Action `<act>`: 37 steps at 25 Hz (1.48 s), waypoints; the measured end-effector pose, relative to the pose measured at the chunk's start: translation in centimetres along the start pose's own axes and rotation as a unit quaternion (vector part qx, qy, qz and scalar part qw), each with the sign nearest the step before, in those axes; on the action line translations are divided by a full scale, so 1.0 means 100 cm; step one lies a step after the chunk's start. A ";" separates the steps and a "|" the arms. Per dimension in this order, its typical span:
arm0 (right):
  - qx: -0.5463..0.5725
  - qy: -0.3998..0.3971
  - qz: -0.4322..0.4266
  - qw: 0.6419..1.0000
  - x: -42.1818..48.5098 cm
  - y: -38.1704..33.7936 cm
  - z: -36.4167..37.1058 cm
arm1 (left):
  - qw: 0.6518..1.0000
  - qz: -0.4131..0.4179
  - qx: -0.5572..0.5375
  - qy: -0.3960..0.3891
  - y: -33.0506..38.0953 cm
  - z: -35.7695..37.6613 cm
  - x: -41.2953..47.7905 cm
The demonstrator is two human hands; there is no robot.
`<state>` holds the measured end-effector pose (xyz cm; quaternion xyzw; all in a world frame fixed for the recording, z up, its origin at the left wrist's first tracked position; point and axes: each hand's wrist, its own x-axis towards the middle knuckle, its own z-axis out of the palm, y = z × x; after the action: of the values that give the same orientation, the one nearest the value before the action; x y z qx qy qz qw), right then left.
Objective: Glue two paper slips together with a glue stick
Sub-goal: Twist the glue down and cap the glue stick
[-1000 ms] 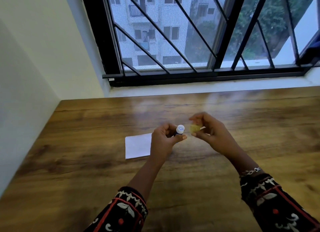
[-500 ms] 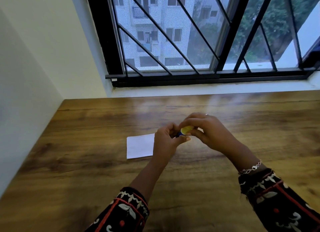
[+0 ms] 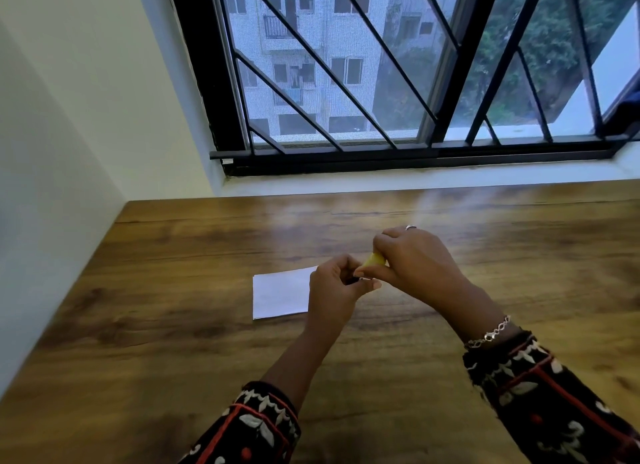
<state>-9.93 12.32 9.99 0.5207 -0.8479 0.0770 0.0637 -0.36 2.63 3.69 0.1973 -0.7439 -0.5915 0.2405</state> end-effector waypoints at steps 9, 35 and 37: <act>0.173 -0.024 -0.001 0.985 -0.005 -0.003 0.003 | 1.000 -0.011 -0.022 -0.003 0.001 -0.006 0.001; 0.292 0.061 0.164 0.940 -0.018 0.015 0.060 | 0.882 0.090 0.463 -0.013 -0.038 -0.042 -0.007; 0.286 0.063 0.171 0.941 -0.012 0.021 0.065 | 0.872 0.074 0.484 0.011 -0.042 -0.049 -0.007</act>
<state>-11.39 13.04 3.26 0.3581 -0.8606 0.3588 -0.0490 3.13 -1.80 0.41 0.2394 -0.9469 -0.1360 0.1663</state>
